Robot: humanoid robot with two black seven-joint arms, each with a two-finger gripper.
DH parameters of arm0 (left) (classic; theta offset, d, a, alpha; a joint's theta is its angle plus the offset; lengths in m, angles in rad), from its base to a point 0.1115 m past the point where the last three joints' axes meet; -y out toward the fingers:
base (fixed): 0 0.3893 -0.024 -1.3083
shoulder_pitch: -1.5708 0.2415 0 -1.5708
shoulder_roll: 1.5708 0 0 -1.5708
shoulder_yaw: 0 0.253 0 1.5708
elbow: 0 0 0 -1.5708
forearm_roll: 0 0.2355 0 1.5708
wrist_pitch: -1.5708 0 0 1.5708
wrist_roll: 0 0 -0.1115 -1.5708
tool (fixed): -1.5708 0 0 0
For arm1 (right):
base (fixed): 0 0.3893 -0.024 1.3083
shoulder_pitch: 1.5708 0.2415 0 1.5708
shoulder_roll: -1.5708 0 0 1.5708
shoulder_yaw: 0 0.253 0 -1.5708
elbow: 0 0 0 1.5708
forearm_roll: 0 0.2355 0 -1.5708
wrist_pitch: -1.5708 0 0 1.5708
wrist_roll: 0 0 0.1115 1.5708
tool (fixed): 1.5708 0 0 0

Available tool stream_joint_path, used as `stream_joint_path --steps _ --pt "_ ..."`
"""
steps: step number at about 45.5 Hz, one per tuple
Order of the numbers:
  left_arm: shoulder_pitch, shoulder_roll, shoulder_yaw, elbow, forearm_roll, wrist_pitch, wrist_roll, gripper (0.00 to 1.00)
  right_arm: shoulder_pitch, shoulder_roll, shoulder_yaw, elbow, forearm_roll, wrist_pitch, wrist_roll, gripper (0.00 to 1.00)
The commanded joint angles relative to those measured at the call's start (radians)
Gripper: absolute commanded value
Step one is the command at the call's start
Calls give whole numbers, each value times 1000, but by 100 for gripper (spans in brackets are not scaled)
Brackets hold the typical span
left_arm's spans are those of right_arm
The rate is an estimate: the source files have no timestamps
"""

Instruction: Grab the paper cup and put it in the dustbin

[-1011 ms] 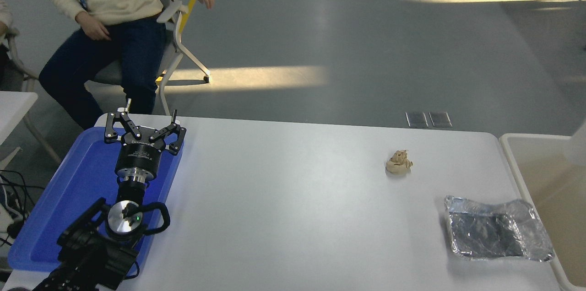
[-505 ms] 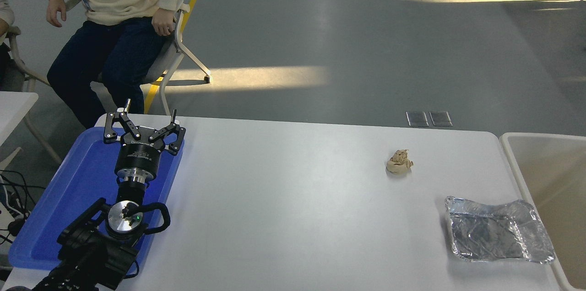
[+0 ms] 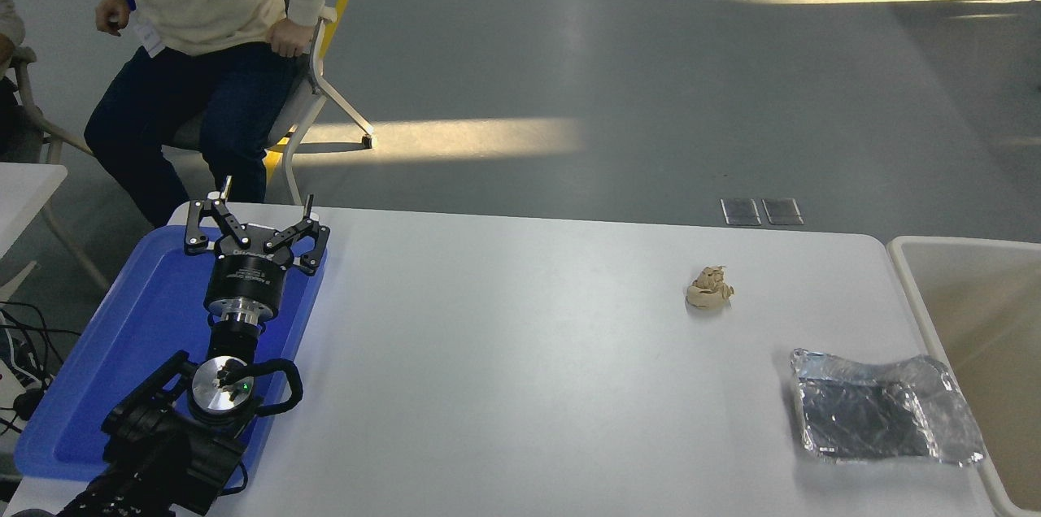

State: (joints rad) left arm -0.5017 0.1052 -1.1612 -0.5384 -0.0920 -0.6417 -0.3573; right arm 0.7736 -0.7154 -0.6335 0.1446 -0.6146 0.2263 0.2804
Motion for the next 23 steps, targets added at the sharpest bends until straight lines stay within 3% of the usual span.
stream_joint_path --steps 1,23 --pt "0 1 0 0 0 1 0 100 -137 97 9 -83 122 -79 -27 0" --pt "0 -1 0 0 0 1 0 100 -189 165 11 -91 205 -124 -38 0"
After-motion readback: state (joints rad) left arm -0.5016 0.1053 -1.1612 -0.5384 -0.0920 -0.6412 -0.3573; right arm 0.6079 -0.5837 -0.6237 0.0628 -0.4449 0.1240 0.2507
